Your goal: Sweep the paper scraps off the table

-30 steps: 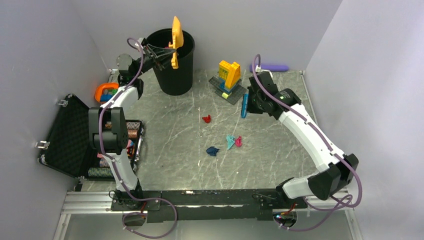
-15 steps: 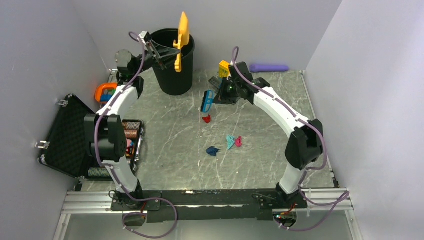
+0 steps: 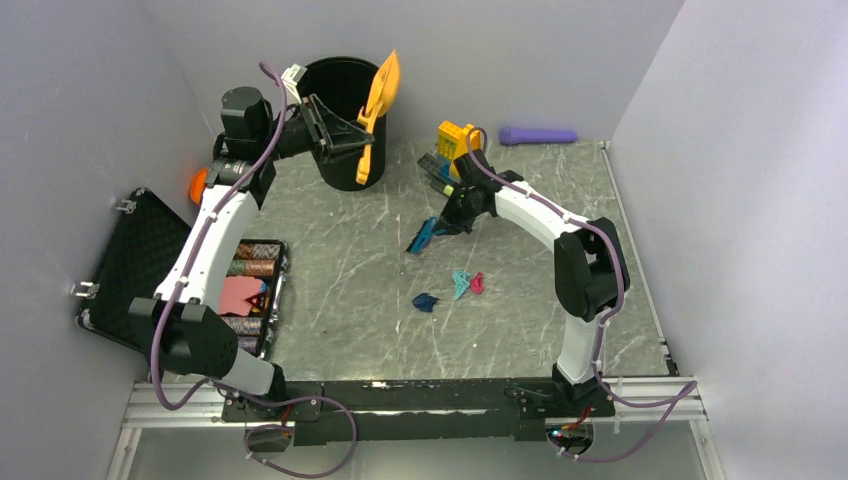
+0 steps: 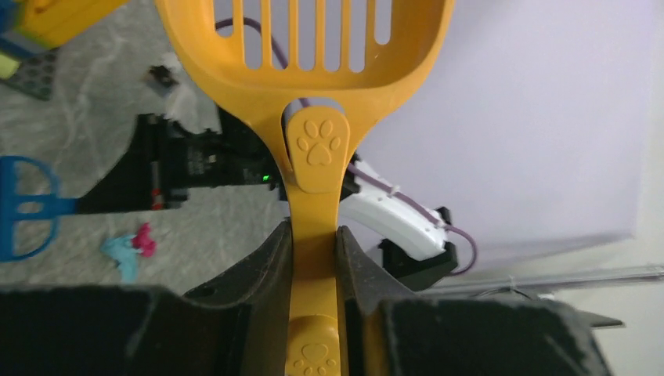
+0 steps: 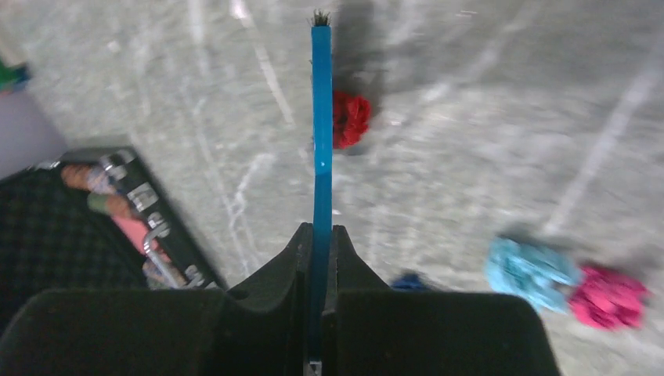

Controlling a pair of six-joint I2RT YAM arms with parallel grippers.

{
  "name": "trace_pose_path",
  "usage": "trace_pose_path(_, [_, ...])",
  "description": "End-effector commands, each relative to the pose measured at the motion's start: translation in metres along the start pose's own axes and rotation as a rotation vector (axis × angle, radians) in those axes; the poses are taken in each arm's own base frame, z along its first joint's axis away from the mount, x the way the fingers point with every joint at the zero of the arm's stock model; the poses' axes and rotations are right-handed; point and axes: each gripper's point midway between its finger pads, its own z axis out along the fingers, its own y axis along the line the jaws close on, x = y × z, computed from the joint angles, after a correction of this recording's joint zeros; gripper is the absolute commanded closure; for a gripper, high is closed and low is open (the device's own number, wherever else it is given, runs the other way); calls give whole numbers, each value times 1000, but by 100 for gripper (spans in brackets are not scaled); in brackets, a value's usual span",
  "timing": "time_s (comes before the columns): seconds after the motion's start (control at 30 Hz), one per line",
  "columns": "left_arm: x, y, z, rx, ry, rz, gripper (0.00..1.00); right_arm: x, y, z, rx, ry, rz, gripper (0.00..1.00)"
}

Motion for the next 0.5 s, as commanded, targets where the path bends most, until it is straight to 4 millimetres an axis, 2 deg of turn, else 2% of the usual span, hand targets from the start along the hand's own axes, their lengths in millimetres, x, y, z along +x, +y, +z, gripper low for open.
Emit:
trace_pose_path(0.0, [27,33,-17,-237,34,123,100,-7,-56,-36,235,-36,58,100])
trace_pose_path(0.07, [39,45,-21,-276,53,117,100,-6,-56,-55,220,-42,25,100])
trace_pose_path(0.13, [49,52,-24,-304,68,123,100,-3,-47,-76,174,-51,-26,100])
trace_pose_path(0.3, [68,64,-33,-402,107,190,100,13,-10,-125,-68,-59,-253,100])
trace_pose_path(0.37, [72,67,-38,-435,115,213,100,26,-1,-135,-152,-20,-361,100])
trace_pose_path(0.47, [74,70,-44,-466,110,238,100,55,3,-135,-205,89,-527,100])
